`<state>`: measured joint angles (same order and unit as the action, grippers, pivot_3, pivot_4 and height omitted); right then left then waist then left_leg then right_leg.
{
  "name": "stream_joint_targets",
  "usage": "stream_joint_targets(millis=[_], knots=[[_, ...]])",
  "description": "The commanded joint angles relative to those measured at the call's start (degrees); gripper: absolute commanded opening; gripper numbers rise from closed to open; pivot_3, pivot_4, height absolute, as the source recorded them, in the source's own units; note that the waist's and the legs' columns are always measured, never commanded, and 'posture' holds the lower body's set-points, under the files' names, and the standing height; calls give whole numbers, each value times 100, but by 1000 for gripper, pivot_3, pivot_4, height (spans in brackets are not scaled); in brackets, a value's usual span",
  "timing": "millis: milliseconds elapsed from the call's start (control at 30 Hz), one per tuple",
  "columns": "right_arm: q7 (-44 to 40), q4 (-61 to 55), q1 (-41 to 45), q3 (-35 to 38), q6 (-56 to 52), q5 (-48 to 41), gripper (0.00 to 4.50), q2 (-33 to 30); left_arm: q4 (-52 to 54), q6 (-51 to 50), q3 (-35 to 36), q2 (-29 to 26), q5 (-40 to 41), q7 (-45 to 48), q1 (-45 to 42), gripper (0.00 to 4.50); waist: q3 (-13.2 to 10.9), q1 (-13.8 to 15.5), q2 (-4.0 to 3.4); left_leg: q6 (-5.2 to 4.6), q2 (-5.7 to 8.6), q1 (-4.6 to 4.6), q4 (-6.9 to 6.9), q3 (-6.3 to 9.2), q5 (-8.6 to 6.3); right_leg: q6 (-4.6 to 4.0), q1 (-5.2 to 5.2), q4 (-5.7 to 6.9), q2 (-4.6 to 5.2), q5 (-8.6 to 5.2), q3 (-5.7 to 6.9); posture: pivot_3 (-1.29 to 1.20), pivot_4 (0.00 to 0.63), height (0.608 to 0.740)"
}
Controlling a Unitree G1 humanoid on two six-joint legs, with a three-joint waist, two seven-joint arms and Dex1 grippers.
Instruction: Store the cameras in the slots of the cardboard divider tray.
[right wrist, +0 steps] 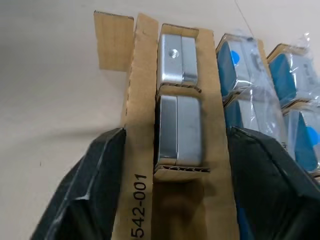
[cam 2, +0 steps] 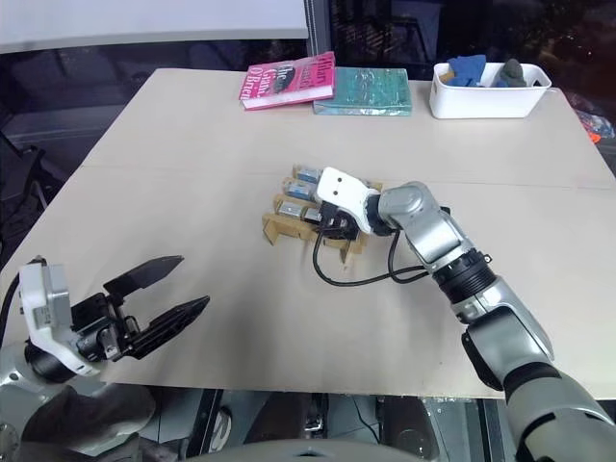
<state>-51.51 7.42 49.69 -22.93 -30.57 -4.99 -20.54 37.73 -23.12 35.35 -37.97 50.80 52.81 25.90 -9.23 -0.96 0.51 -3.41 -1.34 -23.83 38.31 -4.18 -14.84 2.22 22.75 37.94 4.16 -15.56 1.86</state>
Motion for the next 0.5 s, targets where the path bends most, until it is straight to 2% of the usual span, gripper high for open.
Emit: stream_joint_targets(millis=[33,167,333,400,433,500], knots=[[-208,-1305,29,933,-852,-717,2980,-455,69,45,-106,-95,66,41,-168,4500,-2,41,-3,0,0,-2,0,2,0,0,0,0,2,0,1,0,150,740],[-268,-1949,-495,1456,-1196,-656,2980,-1659,15,-28,-403,-195,124,5,-612,4500,6,86,9,-3,9,-3,0,14,-2,0,-9,-11,21,0,20,0,150,740],[-572,-1239,-982,1207,-220,-93,2980,-2684,-155,-98,-813,-267,92,40,-1144,4500,4,-8,5,-4,10,3,-1,11,-2,-2,-14,-7,25,-1,15,0,150,740],[-661,-631,-961,955,399,204,3908,-2748,-264,-88,-976,-318,22,132,-1341,4500,2,-67,3,-3,4,10,-2,0,-1,-2,-10,-1,10,-1,-6,0,150,740],[-599,-248,-877,849,635,351,4182,-2666,-316,-73,-1045,-346,-19,176,-1433,4500,3,-94,3,-3,1,11,-2,-3,0,-2,-9,0,3,-1,-10,0,150,740],[-531,370,-714,709,1030,564,4182,-2501,-385,-71,-1108,-376,-47,206,-1562,4500,3,-116,3,-2,-3,12,0,-5,1,-1,-9,0,-8,0,-11,0,150,740]])
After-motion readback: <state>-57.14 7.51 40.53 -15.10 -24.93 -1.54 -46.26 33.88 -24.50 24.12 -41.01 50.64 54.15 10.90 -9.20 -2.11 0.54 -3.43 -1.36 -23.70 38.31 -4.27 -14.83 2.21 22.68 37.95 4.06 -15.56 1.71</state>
